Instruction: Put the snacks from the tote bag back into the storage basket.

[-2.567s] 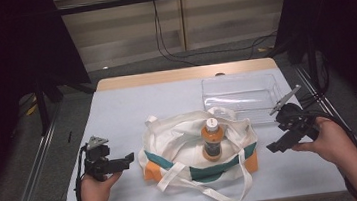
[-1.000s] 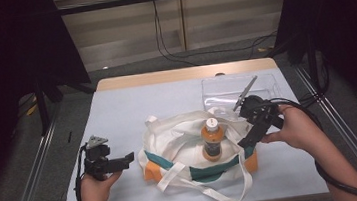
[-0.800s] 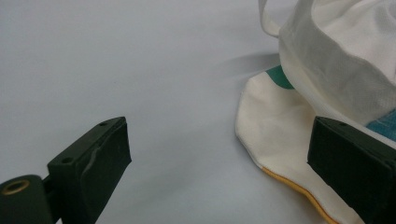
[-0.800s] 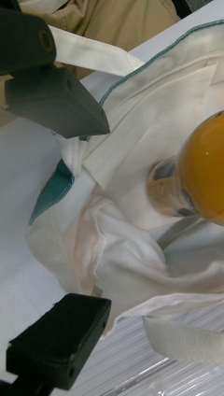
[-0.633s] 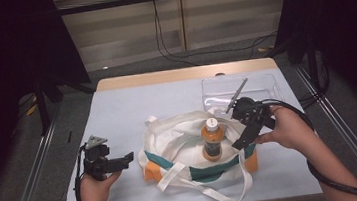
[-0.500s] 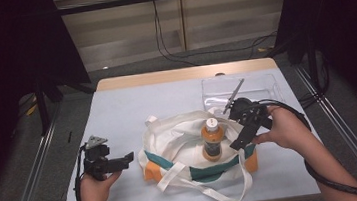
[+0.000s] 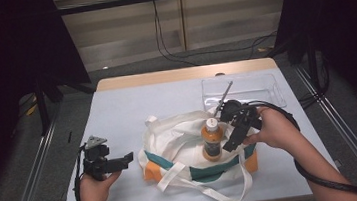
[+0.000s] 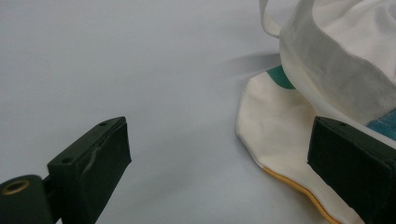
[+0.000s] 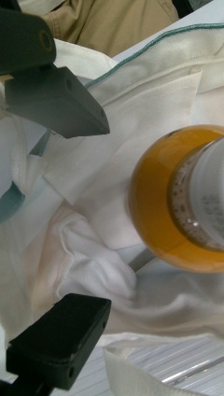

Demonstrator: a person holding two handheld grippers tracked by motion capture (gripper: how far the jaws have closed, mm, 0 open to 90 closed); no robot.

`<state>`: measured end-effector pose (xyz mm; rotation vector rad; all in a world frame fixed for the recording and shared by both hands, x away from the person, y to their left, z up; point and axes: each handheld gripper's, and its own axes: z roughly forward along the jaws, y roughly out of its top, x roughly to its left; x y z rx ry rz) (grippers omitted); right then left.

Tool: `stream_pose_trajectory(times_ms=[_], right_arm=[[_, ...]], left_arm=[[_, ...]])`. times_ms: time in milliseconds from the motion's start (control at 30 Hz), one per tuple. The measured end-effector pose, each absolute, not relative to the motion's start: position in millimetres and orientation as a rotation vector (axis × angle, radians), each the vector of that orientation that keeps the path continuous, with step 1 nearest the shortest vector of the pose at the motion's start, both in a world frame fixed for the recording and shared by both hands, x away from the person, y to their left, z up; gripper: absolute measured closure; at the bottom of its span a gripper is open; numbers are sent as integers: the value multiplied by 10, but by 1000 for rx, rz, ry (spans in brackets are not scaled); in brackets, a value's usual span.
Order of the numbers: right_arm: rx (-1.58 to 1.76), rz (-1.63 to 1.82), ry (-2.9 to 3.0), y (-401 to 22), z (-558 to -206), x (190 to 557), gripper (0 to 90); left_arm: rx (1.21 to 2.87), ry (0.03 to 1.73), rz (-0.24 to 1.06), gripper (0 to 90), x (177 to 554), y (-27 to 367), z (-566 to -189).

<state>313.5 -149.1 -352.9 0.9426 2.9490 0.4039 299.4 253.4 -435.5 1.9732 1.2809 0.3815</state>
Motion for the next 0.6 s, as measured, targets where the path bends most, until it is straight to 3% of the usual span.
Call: stream_pose_trajectory(times_ms=[600], right_arm=[[901,413,2983,-1270,-3547,3212,132]], left_arm=[[1971,1280,374,58,2992,2525,-4357]])
